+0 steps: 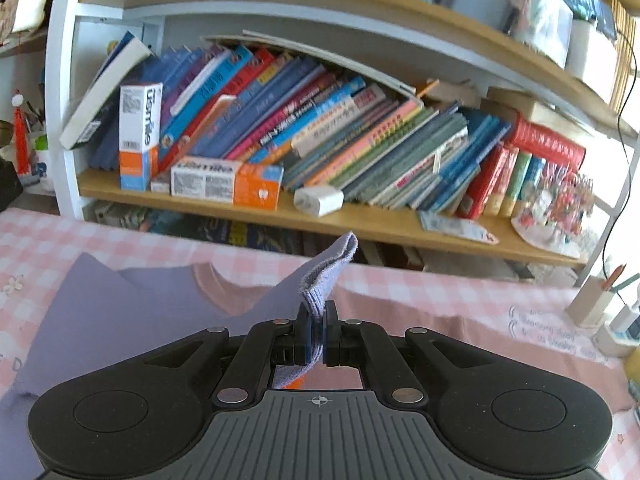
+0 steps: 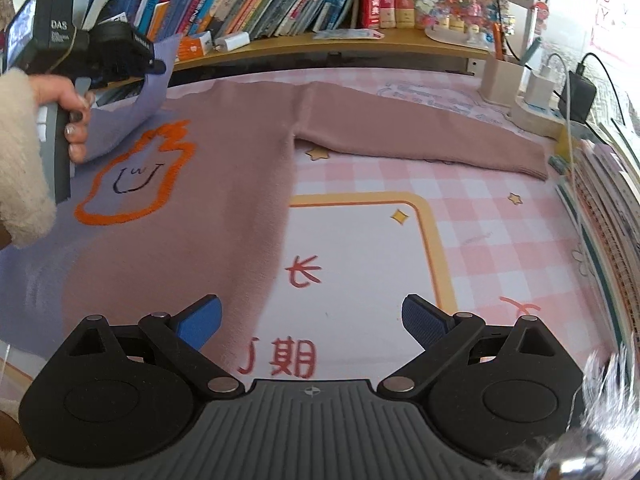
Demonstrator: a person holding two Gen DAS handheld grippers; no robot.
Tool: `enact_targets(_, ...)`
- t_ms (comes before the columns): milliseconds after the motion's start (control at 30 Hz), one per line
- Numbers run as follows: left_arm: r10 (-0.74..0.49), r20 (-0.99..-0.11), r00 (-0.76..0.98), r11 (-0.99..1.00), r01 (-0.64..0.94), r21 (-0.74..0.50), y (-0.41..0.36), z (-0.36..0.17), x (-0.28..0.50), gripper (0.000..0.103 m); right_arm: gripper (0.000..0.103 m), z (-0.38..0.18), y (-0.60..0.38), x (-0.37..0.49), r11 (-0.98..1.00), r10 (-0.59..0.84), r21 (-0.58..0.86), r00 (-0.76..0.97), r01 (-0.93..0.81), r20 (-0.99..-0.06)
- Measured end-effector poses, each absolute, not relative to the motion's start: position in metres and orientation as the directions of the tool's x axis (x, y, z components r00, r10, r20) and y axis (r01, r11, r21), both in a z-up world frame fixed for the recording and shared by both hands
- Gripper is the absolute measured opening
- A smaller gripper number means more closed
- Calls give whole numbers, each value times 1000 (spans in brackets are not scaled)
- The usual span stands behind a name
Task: Fold clothes
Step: 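Lift the lavender sleeve and fold it across the sweater body, then release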
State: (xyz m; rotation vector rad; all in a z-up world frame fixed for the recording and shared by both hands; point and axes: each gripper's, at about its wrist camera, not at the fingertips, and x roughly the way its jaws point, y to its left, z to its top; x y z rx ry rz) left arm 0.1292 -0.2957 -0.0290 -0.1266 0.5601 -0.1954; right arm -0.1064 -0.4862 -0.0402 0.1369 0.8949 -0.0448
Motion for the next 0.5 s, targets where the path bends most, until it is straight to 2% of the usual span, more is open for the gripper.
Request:
enact_targets(200, -248, -501, 829, 969, 203, -144, -319, -27, 125, 3, 97, -41, -489, -111, 991, 11, 91, 619, 98, -785)
enact_targets(367, -216, -581, 785, 976, 197, -96, -331, -45, 135, 5, 97, -41, -493, -115, 992, -2, 78, 616, 104, -788)
enact_targets(467, -219, -622, 752, 974, 208, -90, -335, -53, 136, 23, 97, -41, -496, -117, 991, -9, 75, 614, 111, -790)
enact_targets(500, -218, -629, 746, 973, 212, -86, -336, -53, 134, 40, 97, -41, -497, -118, 991, -9, 75, 614, 111, -789)
